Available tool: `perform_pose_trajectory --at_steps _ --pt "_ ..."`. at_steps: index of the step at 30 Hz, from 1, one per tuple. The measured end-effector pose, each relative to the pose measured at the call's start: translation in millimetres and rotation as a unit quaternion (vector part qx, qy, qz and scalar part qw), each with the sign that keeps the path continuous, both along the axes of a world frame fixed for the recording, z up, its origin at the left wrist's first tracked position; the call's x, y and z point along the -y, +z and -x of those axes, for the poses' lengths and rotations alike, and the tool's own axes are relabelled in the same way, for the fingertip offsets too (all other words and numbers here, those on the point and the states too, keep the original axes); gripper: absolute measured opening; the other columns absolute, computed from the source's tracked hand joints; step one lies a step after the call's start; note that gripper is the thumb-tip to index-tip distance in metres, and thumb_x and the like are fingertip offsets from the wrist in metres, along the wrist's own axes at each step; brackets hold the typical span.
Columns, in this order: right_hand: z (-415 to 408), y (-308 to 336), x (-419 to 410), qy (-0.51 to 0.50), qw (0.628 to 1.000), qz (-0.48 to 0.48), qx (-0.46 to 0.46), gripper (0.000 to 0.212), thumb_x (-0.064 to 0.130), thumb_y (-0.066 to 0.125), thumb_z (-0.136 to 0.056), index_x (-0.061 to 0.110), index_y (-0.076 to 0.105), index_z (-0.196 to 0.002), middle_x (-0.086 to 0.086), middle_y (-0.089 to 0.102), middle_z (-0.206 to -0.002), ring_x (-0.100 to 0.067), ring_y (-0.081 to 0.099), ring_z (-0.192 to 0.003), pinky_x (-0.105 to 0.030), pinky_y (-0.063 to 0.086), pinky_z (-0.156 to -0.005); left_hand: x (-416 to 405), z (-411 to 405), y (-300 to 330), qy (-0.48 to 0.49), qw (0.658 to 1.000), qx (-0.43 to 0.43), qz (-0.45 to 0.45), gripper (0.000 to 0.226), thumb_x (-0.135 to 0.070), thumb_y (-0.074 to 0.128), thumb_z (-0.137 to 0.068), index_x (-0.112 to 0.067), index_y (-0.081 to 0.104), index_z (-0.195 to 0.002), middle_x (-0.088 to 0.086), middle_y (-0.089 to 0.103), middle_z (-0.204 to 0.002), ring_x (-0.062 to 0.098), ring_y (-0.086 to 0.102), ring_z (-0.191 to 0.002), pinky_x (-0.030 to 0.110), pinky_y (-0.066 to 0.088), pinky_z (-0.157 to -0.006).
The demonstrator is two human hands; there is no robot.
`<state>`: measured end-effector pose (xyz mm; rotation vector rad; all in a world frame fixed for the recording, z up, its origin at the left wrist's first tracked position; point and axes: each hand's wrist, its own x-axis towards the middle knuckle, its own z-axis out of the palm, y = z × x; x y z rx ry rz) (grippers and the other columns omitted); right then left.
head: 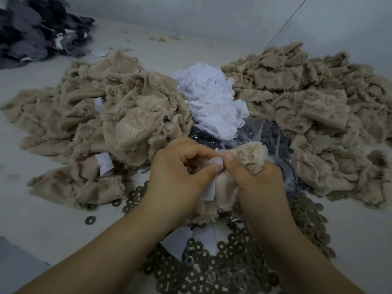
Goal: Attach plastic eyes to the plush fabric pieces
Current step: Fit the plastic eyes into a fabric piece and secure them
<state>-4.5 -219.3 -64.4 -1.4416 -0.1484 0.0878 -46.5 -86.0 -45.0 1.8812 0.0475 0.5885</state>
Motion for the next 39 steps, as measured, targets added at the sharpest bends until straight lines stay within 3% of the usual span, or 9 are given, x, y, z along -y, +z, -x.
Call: perform_pose_trajectory --at_steps 3,8,13,15,21,25,28,34,39 --pt "0 -1 0 0.010 1.000 -0.017 -0.017 0.044 0.029 0.070 -0.089 -0.014 0.064 -0.085 -0.043 0.062 -0.090 -0.064 0.057 -0.085 -0.072 0.050 -0.072 -1 1 -1 -0.018 1.000 0.019 0.011 0.012 -0.007 0.082 -0.075 -0.018 0.077 -0.077 -0.002 0.066 -0.079 0.015 0.063 -0.079 0.025 0.053 -0.071" --pt "-2 -2 2 0.020 0.997 -0.043 -0.053 0.043 0.033 0.071 -0.086 -0.010 0.067 -0.088 -0.039 0.066 -0.093 -0.059 0.062 -0.088 -0.067 0.054 -0.077 -3 4 -4 -0.073 0.997 0.026 0.006 0.003 -0.010 0.080 -0.075 -0.010 0.078 -0.077 0.007 0.059 -0.084 0.017 0.058 -0.078 0.028 0.049 -0.065" --pt "-4 -7 2 0.001 0.999 -0.024 -0.039 0.041 0.032 0.072 -0.088 -0.007 0.064 -0.075 -0.039 0.063 -0.084 -0.052 0.063 -0.070 -0.069 0.052 -0.070 -5 4 -8 -0.099 0.992 0.053 0.051 0.024 -0.026 0.068 -0.082 -0.004 0.077 -0.076 0.012 0.059 -0.082 0.027 0.057 -0.078 0.038 0.048 -0.065" --pt "-4 -8 2 -0.002 0.999 -0.022 -0.039 0.037 0.028 0.070 -0.092 -0.006 0.065 -0.077 -0.037 0.065 -0.086 -0.055 0.064 -0.076 -0.068 0.053 -0.072 -5 1 -10 -0.074 0.993 0.044 0.083 0.021 -0.018 0.067 -0.084 0.000 0.073 -0.073 0.013 0.062 -0.078 0.028 0.059 -0.074 0.036 0.051 -0.066" --pt "-5 -9 2 -0.002 0.998 -0.031 -0.047 0.033 0.026 0.070 -0.091 -0.005 0.069 -0.081 -0.034 0.069 -0.088 -0.055 0.065 -0.087 -0.067 0.055 -0.076 -5 -1 -15 -0.047 0.988 -0.033 0.144 0.008 -0.011 0.077 -0.079 -0.018 0.073 -0.078 0.003 0.069 -0.071 0.009 0.058 -0.058 0.021 0.048 -0.053" --pt "-6 -9 4 0.030 0.998 -0.038 -0.050 0.022 0.023 0.072 -0.088 0.002 0.075 -0.087 -0.023 0.075 -0.090 -0.044 0.072 -0.088 -0.056 0.060 -0.079 -4 -3 -15 -0.039 0.988 -0.037 0.145 0.004 -0.019 0.077 -0.076 -0.019 0.073 -0.075 0.005 0.070 -0.069 0.012 0.059 -0.057 0.023 0.049 -0.051" --pt "-8 -10 4 0.040 0.997 -0.028 -0.052 0.016 0.021 0.074 -0.087 0.006 0.077 -0.087 -0.019 0.076 -0.090 -0.039 0.074 -0.087 -0.051 0.062 -0.077 -5 -4 -16 -0.029 0.989 -0.038 0.139 0.019 -0.008 0.074 -0.084 -0.022 0.072 -0.071 -0.002 0.066 -0.061 0.006 0.055 -0.049 0.020 0.045 -0.044" --pt "-8 -11 3 0.052 0.995 -0.040 -0.079 0.017 0.027 0.070 -0.087 0.012 0.079 -0.086 -0.014 0.078 -0.091 -0.032 0.076 -0.086 -0.045 0.062 -0.076 -6 -5 -18 -0.036 0.985 -0.044 0.164 0.025 -0.003 0.065 -0.091 -0.018 0.068 -0.070 0.005 0.063 -0.065 0.018 0.054 -0.059 0.030 0.048 -0.055" --pt "-7 -9 4 0.061 0.994 -0.042 -0.079 0.020 0.027 0.070 -0.088 0.009 0.078 -0.091 -0.017 0.077 -0.092 -0.034 0.075 -0.087 -0.046 0.062 -0.076 -2 -3 -15 -0.040 0.985 -0.038 0.163 0.023 -0.033 0.073 -0.079 -0.013 0.065 -0.071 0.013 0.061 -0.062 0.020 0.052 -0.053 0.031 0.046 -0.049"
